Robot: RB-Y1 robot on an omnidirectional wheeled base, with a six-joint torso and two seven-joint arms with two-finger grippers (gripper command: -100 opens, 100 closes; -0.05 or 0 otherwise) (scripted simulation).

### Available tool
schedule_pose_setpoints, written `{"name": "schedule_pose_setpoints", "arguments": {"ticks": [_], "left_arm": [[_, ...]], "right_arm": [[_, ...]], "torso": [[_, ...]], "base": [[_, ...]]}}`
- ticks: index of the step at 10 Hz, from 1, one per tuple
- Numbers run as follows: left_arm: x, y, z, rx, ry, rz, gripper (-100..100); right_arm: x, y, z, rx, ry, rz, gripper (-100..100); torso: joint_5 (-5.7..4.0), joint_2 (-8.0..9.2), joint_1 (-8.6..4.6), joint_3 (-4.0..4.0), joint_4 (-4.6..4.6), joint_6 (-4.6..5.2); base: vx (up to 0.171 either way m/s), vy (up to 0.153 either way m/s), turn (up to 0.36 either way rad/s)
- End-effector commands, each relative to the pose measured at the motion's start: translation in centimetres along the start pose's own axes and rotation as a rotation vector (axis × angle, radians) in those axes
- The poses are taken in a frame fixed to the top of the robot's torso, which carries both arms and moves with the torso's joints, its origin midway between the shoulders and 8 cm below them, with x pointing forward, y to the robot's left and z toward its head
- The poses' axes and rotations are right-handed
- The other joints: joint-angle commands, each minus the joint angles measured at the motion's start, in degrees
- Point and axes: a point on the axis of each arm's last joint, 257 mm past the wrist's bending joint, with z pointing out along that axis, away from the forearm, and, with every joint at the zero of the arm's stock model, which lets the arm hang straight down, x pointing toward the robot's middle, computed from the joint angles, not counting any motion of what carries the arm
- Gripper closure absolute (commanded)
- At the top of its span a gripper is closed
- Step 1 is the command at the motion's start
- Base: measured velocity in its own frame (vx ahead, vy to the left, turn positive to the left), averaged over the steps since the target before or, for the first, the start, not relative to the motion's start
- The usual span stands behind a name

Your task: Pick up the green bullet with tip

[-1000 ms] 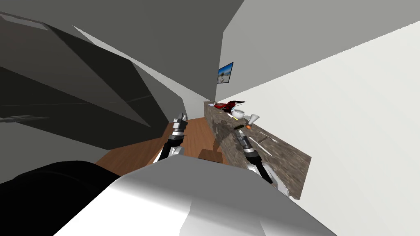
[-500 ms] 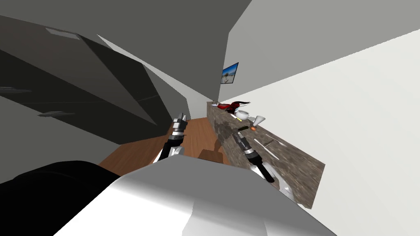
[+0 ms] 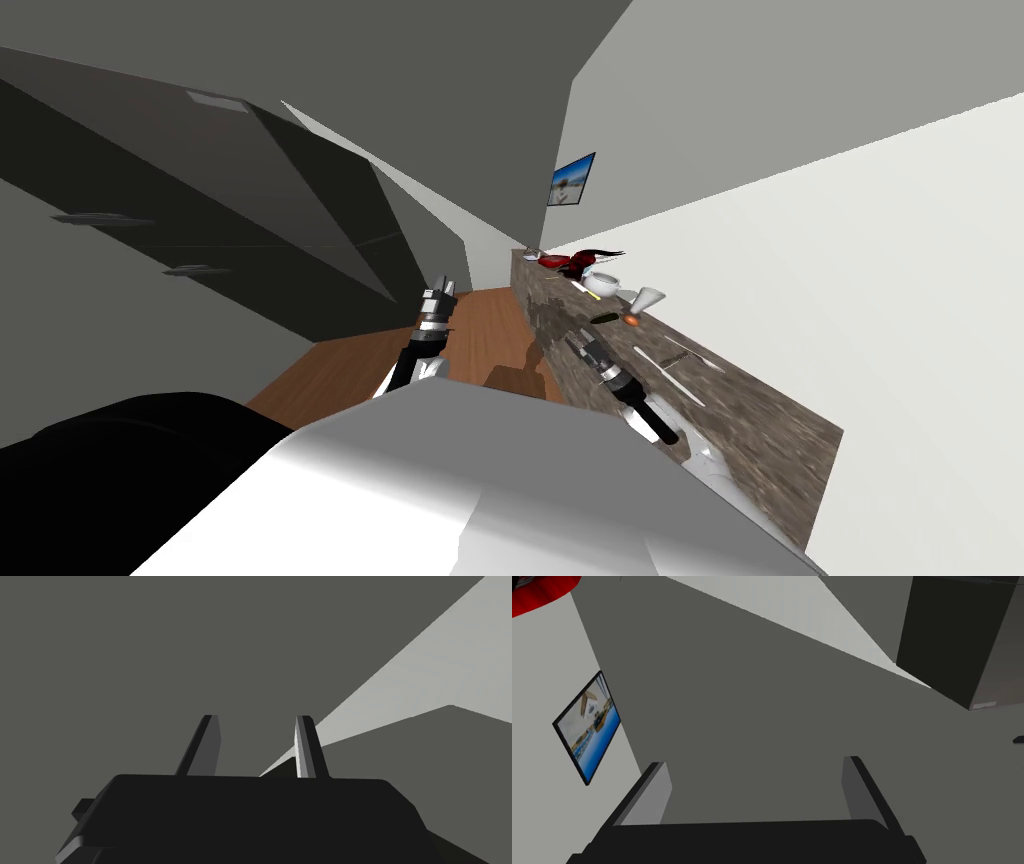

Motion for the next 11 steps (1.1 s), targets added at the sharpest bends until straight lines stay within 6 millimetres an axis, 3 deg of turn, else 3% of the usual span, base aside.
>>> {"name": "schedule_pose_setpoints", "arguments": {"ticks": [1, 4, 11], "left_arm": [[0.0, 0.0, 0.0, 0.0, 0.0, 0.0, 0], [0.0, 0.0, 0.0, 0.0, 0.0, 0.0, 0], [0.0, 0.0, 0.0, 0.0, 0.0, 0.0, 0]], "right_arm": [[1.2, -0.5, -0.8, -0.014, 0.048, -0.056, -100], [4.7, -1.6, -2.7, -0.085, 0.18, -0.218, -100], [9.3, -5.8, -8.2, -0.198, 0.41, -0.489, -100]], "torso": [[0.0, 0.0, 0.0, 0.0, 0.0, 0.0], [-0.01, -0.07, -0.06, -0.04, -0.02, 0.05], [-0.01, -0.19, -0.07, -0.11, -0.04, 0.02]], "base": [[0.017, 0.052, 0.073], [0.039, 0.051, 0.108], [0.056, 0.041, 0.084]]}}
